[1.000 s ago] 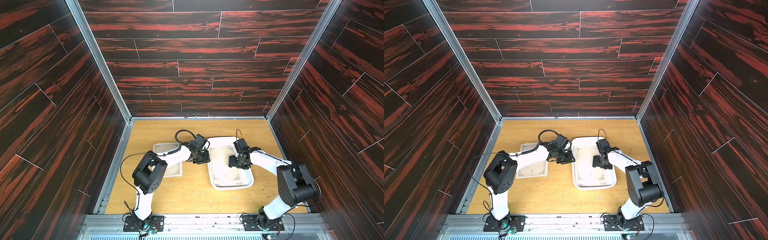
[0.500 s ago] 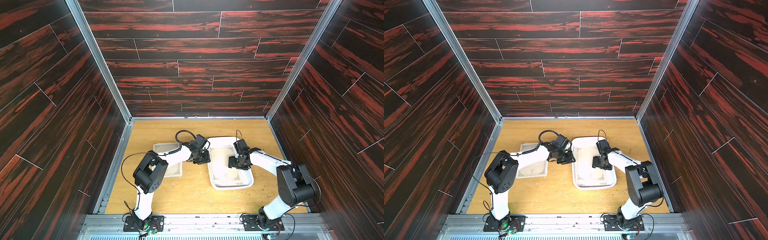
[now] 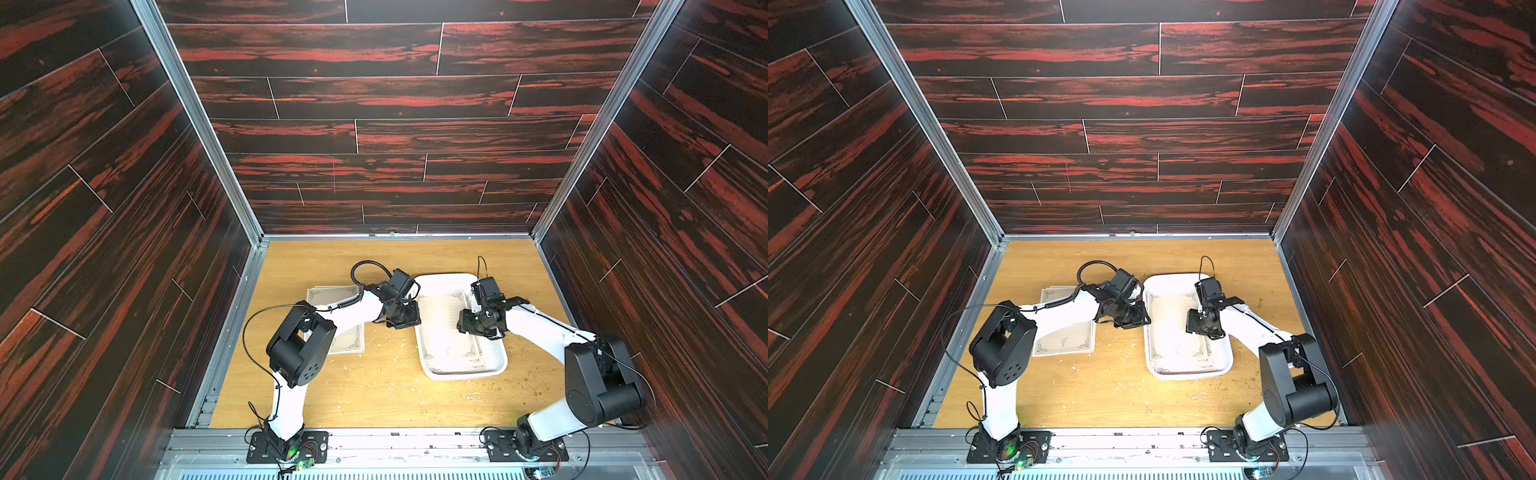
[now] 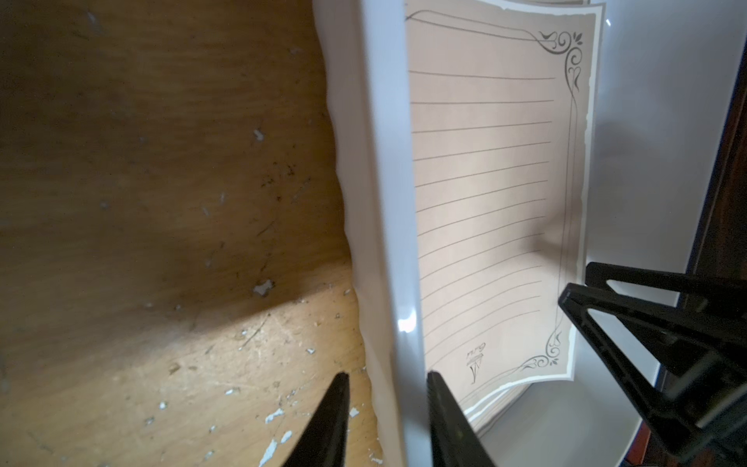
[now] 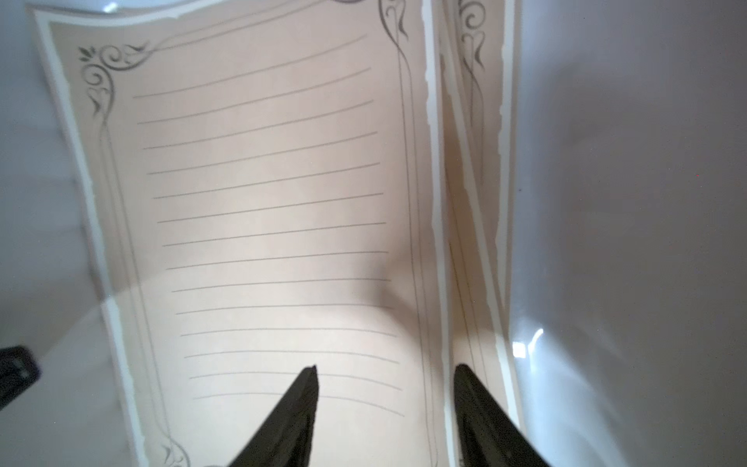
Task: Take out the stationery paper from the storage box
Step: Pick up the stationery paper from the storage box.
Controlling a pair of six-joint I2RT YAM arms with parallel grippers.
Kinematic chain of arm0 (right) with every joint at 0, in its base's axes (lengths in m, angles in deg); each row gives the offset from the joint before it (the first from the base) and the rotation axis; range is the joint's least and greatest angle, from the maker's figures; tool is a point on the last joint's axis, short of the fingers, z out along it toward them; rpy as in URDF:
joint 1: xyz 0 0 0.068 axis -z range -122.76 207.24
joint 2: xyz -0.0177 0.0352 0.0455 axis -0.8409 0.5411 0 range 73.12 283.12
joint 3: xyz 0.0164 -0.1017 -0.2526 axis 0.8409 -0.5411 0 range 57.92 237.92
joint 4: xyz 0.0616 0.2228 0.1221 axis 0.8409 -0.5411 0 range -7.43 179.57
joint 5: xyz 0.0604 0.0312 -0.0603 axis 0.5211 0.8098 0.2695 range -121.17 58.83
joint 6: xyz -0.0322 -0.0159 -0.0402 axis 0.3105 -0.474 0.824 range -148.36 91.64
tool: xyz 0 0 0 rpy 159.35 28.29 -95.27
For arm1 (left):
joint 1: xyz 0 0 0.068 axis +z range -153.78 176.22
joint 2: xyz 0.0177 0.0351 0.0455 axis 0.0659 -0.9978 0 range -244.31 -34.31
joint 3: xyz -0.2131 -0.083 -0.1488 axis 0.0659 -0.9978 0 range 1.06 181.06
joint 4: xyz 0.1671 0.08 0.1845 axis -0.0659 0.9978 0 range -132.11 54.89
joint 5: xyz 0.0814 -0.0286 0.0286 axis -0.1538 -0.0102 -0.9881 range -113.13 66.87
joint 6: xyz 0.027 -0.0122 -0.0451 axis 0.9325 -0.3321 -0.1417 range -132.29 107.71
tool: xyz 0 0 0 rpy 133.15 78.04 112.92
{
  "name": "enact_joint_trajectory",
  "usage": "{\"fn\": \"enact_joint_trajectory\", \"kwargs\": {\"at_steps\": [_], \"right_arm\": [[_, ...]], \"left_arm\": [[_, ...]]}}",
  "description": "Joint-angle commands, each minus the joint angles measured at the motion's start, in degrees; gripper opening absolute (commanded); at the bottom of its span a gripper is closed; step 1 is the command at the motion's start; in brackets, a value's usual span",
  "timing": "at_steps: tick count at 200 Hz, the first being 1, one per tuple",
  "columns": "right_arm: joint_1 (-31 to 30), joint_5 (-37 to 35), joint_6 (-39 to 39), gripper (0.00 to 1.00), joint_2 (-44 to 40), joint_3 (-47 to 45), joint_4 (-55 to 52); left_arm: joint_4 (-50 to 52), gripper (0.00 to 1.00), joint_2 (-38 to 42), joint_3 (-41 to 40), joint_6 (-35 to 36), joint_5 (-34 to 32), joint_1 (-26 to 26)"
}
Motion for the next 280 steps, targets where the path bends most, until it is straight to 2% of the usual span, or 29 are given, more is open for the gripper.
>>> {"fn": "enact_joint_trajectory", "kwargs": {"at_steps": [1,16,52,174,213,265,280], "right_arm": [[-0.3,3.6,0.8,0.52,-1.0,-0.7,0.6],[-0.4,5.4,1.2,0.47,-1.2,-0.7,1.0],[-0.2,8.2,1.3,0.41,-0.8,-1.0,1.5],[3.6,14.1,-0.4,0.43,3.8,-7.6,11.5],[4.2,16.0,-1.9,0.40,1.9,-8.9,13.4],[4.2,17.9,-1.2,0.16,-2.3,-8.2,11.6],[4.1,19.0,-1.2,0.12,-3.0,-8.2,11.3]], "left_arm": [[1.0,0.35,-0.8,1.8,0.0,0.2,-0.2],[1.1,0.35,-0.7,1.9,0.0,0.2,-0.3],[1.1,0.35,-1.0,2.1,0.1,0.4,-0.2],[1.7,0.35,-2.0,2.8,0.4,0.8,-0.2],[1.8,0.35,-1.7,2.4,0.2,0.5,-0.2],[1.7,0.35,-1.4,2.8,0.3,0.4,-0.3],[1.6,0.35,-1.4,3.1,0.4,0.4,-0.2]]}}
